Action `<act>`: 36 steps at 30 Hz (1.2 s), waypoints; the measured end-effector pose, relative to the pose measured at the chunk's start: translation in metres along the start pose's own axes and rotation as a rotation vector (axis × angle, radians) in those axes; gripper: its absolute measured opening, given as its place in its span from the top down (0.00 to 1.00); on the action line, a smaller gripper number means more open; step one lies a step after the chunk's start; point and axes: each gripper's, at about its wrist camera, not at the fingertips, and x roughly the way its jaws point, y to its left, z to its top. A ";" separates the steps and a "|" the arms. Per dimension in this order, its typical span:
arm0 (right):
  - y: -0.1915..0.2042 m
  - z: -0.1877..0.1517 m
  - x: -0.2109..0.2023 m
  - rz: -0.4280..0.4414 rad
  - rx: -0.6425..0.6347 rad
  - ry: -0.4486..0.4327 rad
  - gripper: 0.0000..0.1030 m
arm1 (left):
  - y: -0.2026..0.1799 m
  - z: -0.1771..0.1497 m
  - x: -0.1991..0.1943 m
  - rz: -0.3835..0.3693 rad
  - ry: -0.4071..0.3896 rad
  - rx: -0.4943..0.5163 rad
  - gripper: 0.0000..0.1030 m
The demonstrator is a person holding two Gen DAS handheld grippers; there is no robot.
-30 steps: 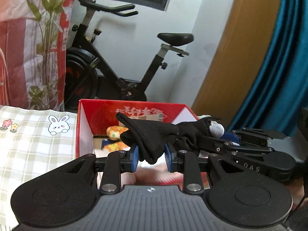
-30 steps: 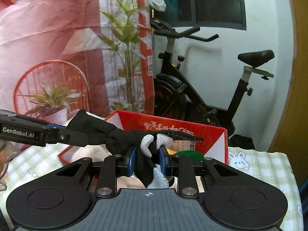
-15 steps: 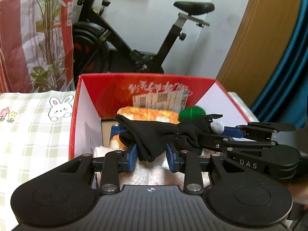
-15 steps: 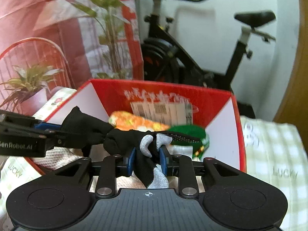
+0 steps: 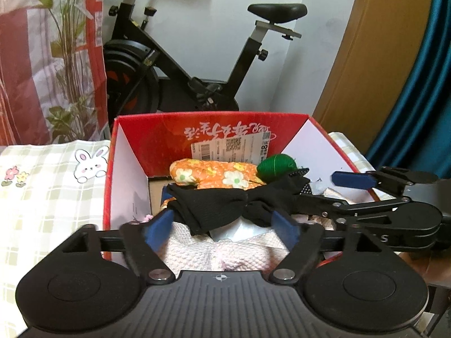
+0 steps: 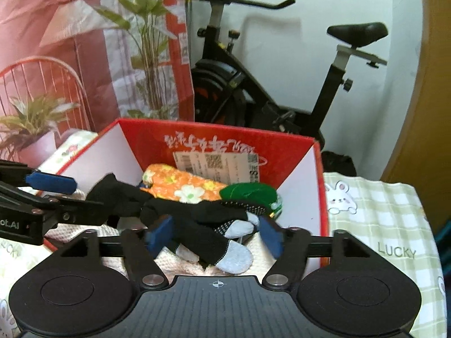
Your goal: Organize soft objects
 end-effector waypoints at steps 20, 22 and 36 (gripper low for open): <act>0.004 0.021 -0.143 -0.052 0.133 -0.210 0.00 | -0.039 0.006 -0.130 0.289 -0.197 0.095 0.00; 0.008 0.020 -0.163 -0.055 0.136 -0.234 0.00 | -0.040 0.005 -0.151 0.264 -0.218 0.069 0.00; 0.047 -0.006 -0.273 -0.104 0.121 -0.373 0.00 | -0.063 -0.033 -0.259 0.301 -0.324 0.021 0.00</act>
